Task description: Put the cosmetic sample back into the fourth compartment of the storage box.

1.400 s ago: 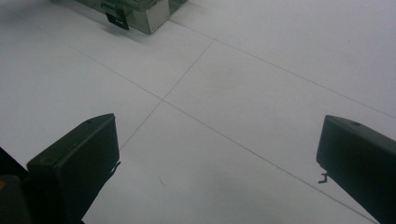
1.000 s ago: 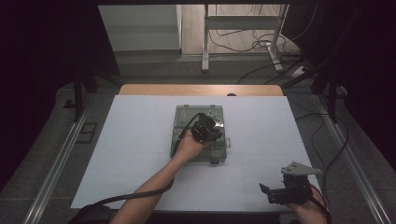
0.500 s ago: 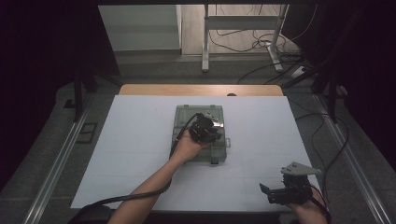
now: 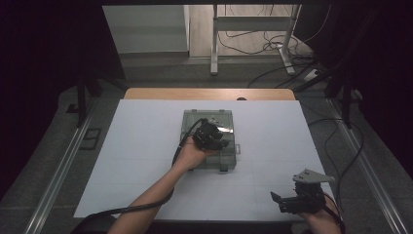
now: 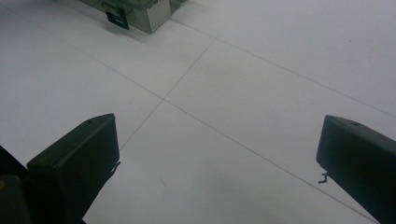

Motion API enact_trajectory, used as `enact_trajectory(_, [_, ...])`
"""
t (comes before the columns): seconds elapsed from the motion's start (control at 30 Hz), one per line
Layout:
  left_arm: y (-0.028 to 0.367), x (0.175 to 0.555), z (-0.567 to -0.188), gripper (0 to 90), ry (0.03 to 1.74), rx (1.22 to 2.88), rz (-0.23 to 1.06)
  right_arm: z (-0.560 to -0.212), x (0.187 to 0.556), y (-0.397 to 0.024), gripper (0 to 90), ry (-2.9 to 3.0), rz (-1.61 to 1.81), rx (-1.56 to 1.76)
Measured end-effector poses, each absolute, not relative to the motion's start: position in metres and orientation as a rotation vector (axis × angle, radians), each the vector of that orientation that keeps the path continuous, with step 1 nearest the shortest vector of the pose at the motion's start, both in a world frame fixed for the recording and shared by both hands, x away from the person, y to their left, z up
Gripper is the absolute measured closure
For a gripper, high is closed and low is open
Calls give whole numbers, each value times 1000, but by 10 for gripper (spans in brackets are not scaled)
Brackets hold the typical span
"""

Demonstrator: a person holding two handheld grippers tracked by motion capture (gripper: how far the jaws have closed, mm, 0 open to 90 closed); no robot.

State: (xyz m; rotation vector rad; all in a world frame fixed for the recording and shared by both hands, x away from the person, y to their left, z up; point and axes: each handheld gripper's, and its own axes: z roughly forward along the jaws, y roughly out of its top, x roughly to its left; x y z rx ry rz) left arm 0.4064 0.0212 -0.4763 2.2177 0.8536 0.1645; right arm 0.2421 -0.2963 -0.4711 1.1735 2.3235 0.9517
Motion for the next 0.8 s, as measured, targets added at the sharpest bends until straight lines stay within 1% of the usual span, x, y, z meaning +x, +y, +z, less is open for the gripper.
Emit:
enact_trajectory(0.43, [28,396,-470,456,834,2212,164,-471,242,-296,0,2324,949,1174])
enact_trajectory(0.47, [29,395,-469,428,835,2209,166,-471,242,-296,0,2325,948,1173])
enact_trajectory(0.5, [30,395,-468,428,842,2203,167,-471,242,-296,0,2325,948,1173])
enact_trajectory(0.57, [33,393,-467,392,846,2200,169,-471,242,-296,0,2324,948,1174])
enact_trajectory(0.6, [34,392,-467,392,846,2195,169,-471,242,-296,0,2324,948,1174])
enact_trajectory(0.7, [39,390,-467,324,856,2192,178,-471,242,-296,0,2325,947,1174])
enact_trajectory(0.8, [44,389,-467,299,865,2190,168,-471,242,-296,0,2323,945,1175])
